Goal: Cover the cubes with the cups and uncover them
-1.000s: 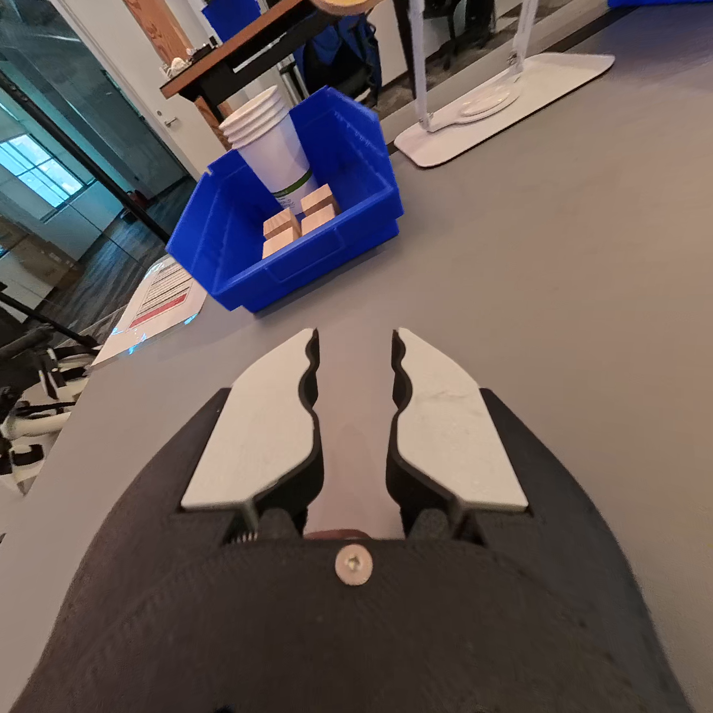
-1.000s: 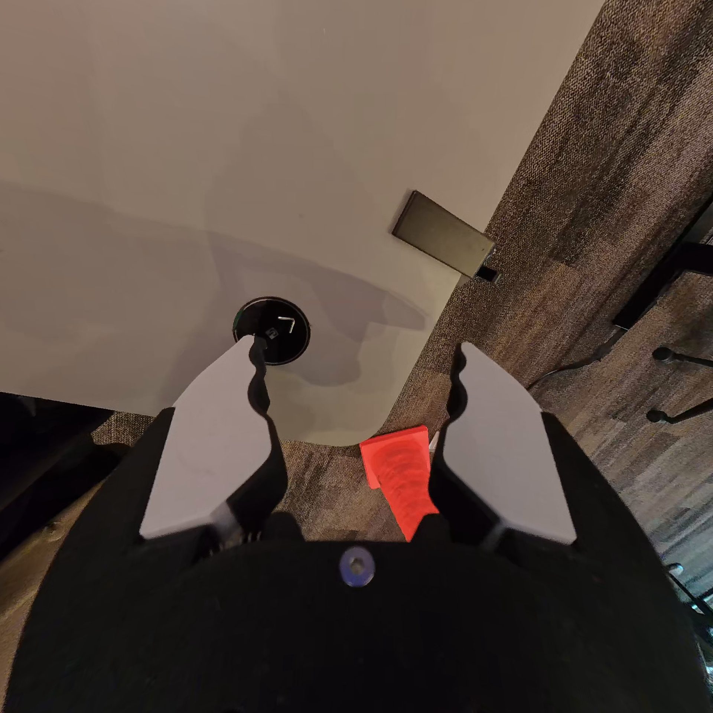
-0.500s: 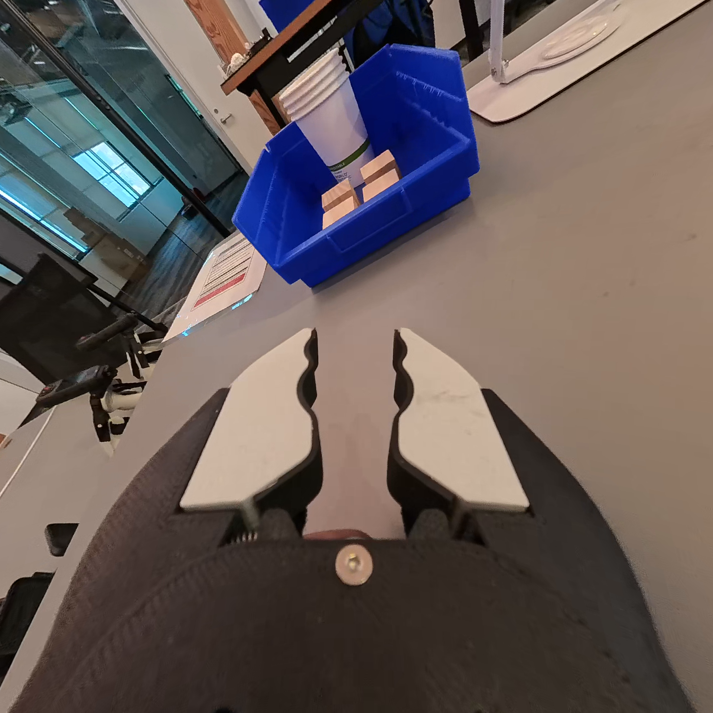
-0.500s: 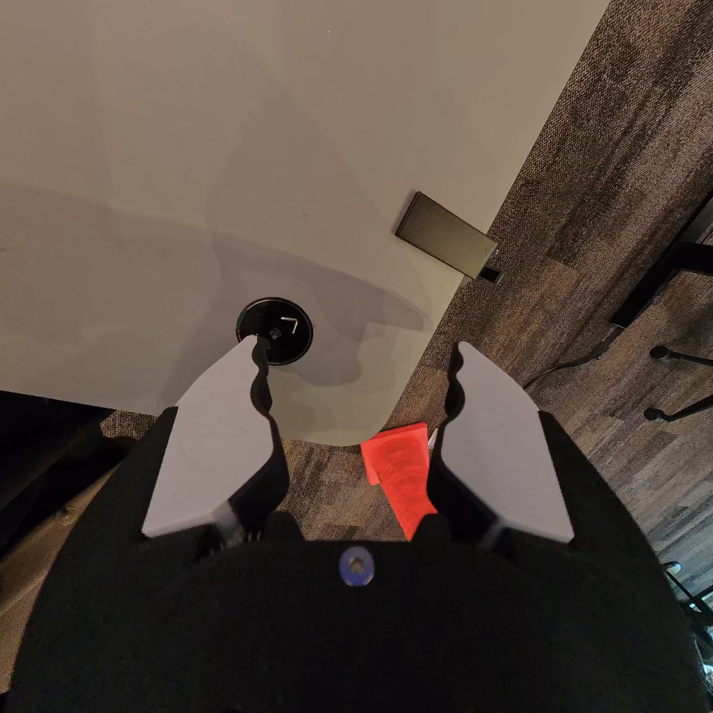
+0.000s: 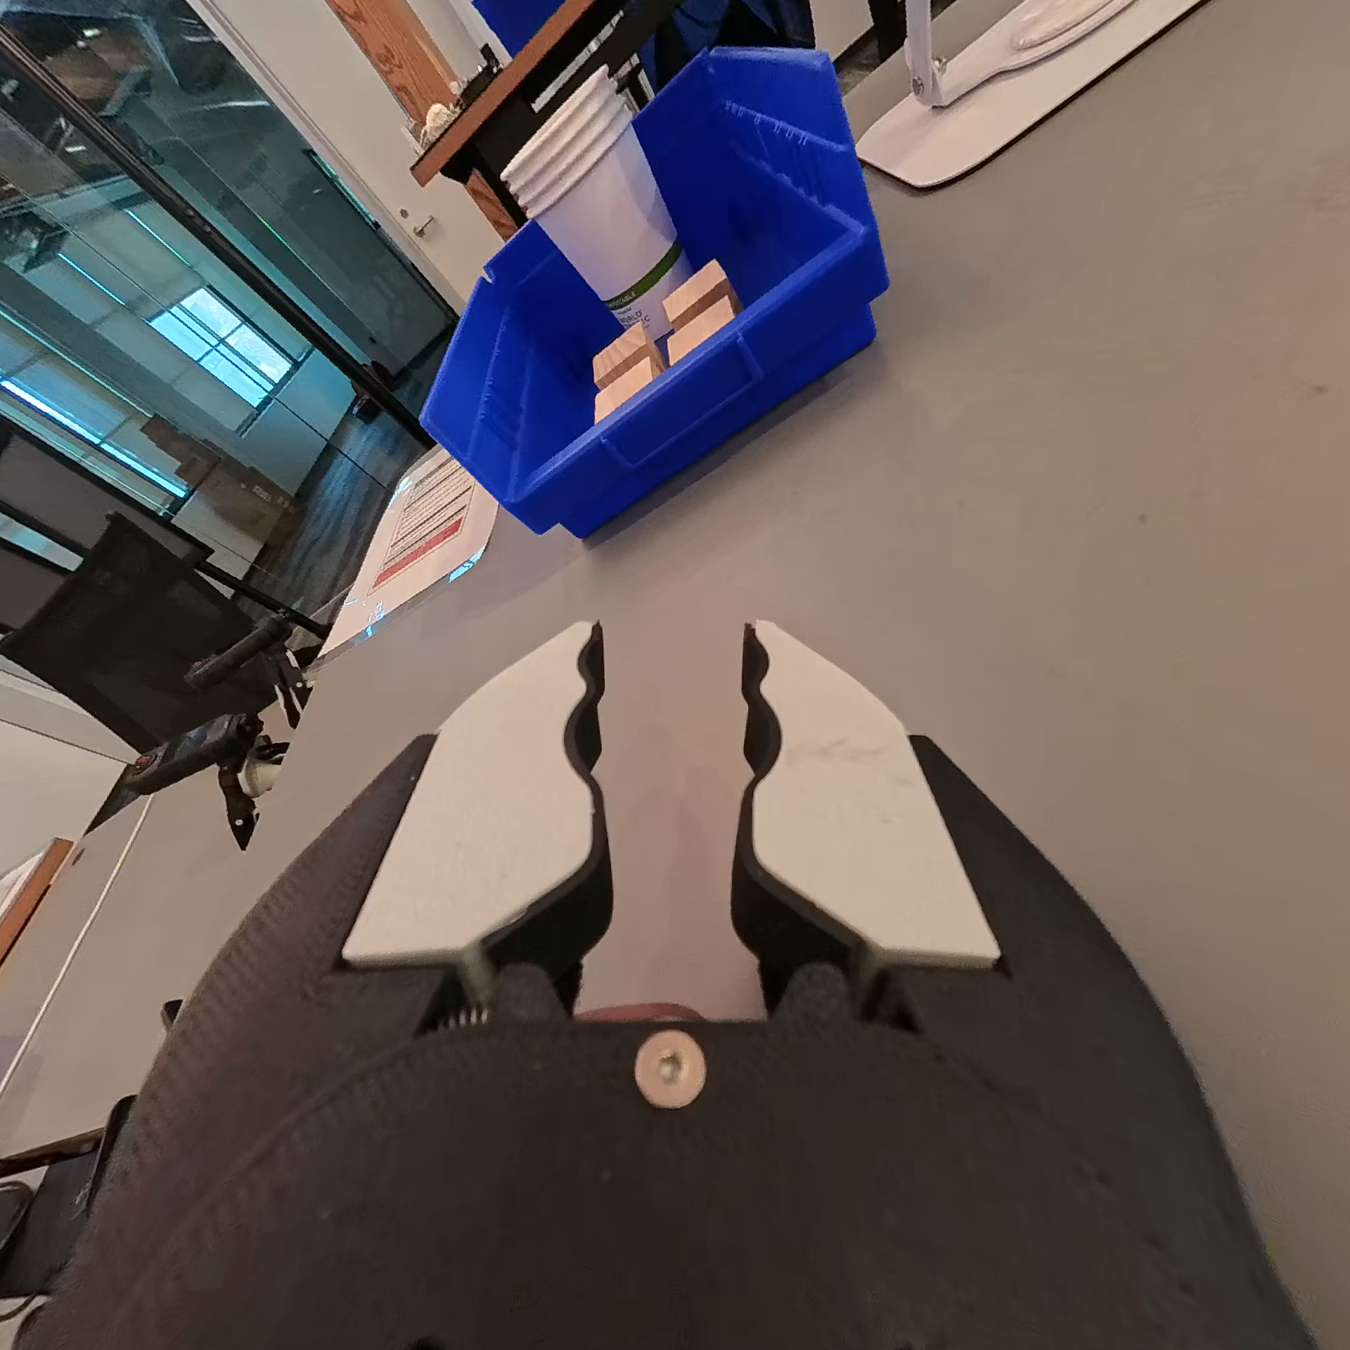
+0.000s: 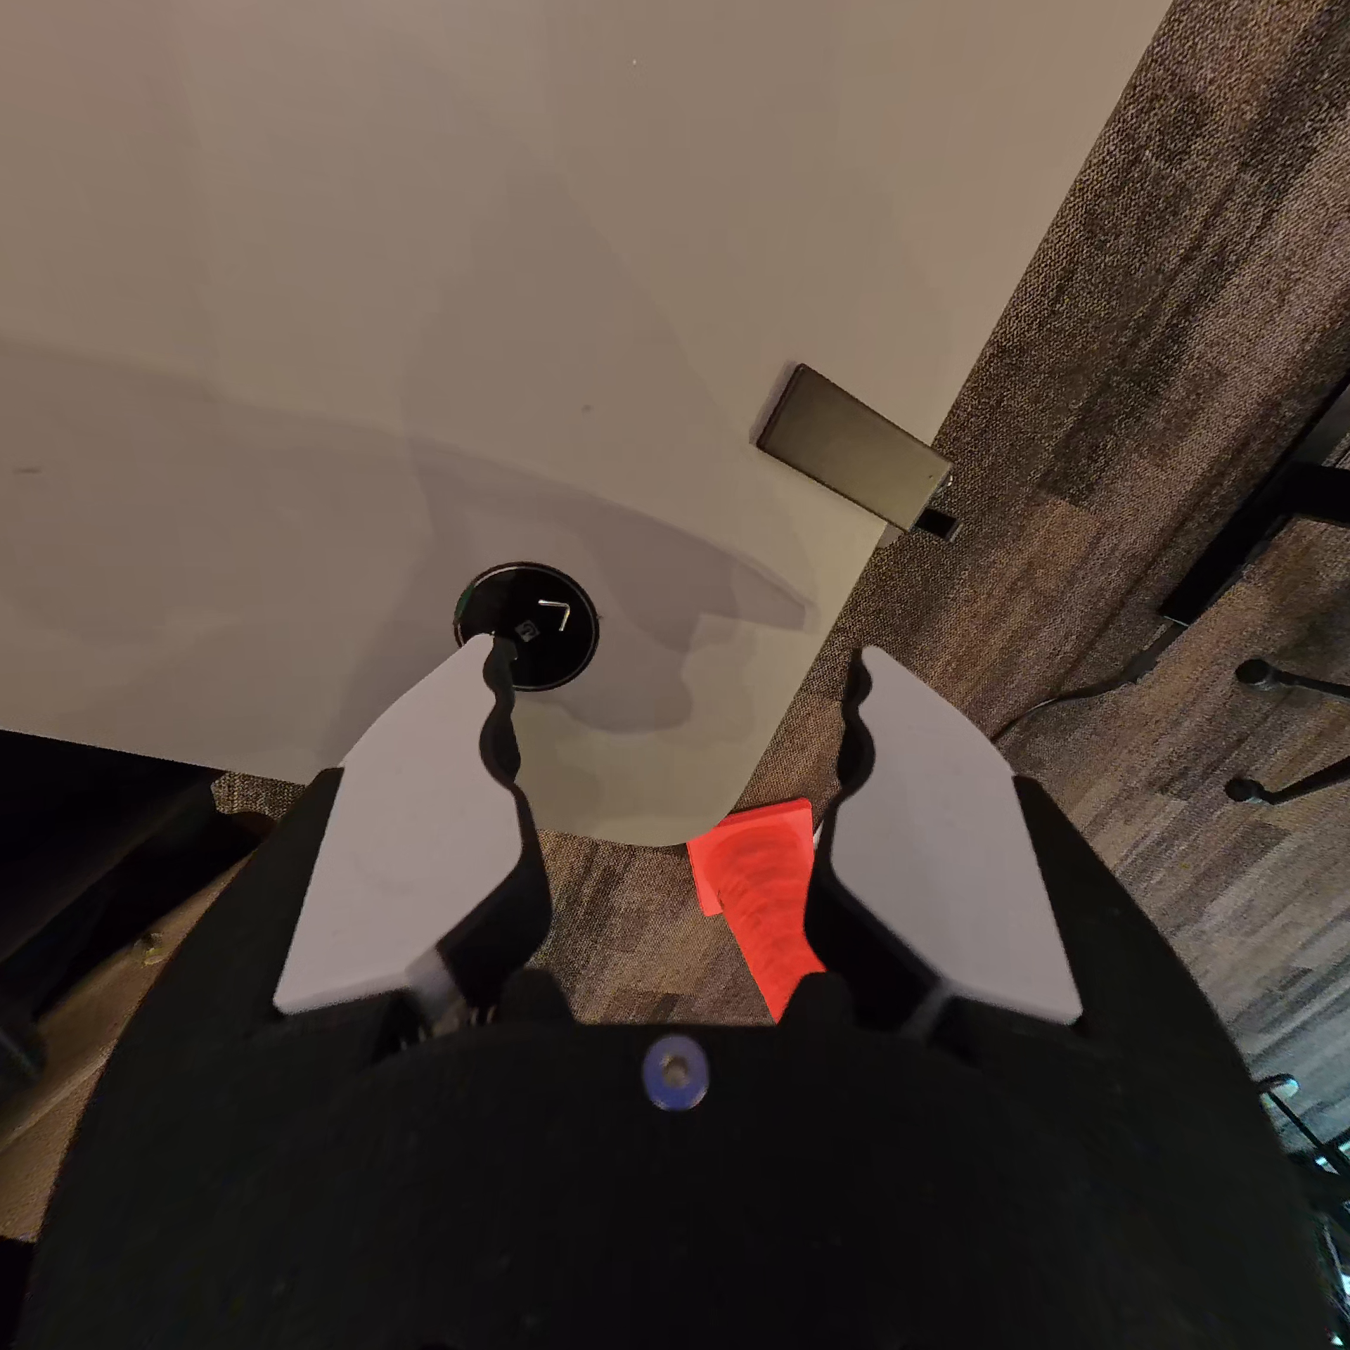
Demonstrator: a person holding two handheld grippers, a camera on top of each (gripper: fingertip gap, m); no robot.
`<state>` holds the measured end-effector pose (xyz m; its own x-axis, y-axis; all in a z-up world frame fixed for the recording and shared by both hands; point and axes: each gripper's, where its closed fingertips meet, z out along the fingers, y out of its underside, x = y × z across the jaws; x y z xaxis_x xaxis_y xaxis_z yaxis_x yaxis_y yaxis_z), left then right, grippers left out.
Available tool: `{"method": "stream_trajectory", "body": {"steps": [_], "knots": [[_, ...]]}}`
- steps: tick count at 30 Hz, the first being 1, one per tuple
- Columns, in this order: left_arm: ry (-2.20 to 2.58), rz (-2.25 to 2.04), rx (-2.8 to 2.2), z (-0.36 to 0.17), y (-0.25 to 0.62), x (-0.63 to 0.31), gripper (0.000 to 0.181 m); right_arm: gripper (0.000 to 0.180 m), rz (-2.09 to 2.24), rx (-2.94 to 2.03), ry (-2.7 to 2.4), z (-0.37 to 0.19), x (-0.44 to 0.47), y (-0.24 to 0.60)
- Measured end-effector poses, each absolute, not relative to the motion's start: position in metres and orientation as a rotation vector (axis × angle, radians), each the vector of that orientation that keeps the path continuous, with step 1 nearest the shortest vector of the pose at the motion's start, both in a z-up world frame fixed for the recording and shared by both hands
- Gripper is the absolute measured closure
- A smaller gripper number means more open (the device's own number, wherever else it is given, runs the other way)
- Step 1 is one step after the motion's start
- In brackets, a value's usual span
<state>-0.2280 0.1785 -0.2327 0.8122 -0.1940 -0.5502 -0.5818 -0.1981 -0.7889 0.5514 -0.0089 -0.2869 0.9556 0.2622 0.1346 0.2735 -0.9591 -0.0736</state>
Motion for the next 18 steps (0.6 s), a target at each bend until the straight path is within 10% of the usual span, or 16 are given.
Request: {"method": "stream_trajectory", "body": {"steps": [18], "knots": [[0.638,0.412,-1.763,-0.212,0.177,-0.224,0.144,0.093,-0.188,-3.022,-0.429,-0.264,0.551,-0.008]]}}
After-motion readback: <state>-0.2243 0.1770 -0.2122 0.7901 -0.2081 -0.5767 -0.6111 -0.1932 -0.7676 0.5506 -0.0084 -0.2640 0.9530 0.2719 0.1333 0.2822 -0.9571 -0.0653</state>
